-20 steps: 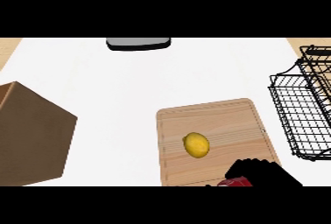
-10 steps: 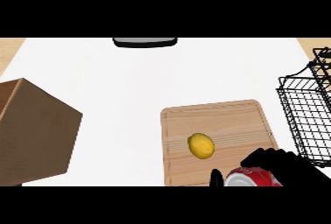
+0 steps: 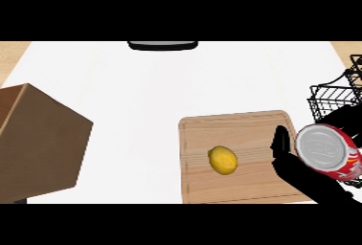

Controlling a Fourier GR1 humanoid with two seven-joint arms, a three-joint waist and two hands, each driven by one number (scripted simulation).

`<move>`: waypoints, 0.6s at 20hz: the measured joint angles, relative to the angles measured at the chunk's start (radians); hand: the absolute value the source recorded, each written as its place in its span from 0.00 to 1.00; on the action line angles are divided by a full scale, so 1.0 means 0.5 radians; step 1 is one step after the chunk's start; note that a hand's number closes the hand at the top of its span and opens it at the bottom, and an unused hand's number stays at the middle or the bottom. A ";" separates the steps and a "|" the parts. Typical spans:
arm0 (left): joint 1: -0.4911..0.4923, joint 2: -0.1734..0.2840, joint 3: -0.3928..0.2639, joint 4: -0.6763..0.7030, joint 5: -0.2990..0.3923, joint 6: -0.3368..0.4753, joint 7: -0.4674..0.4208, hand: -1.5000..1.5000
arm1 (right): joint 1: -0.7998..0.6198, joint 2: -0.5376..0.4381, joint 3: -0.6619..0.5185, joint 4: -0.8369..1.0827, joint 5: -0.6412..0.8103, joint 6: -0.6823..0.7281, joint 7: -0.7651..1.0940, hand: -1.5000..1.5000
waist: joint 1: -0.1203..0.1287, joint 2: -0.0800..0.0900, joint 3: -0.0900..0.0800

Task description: Pick the can from the cutting board and place it in the tiered basket

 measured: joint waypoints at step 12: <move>-0.010 0.001 0.009 -0.013 -0.004 -0.008 0.029 0.50 | -0.414 -0.083 -0.994 0.603 -1.004 -0.169 -0.528 1.00 | 0.016 0.006 -0.006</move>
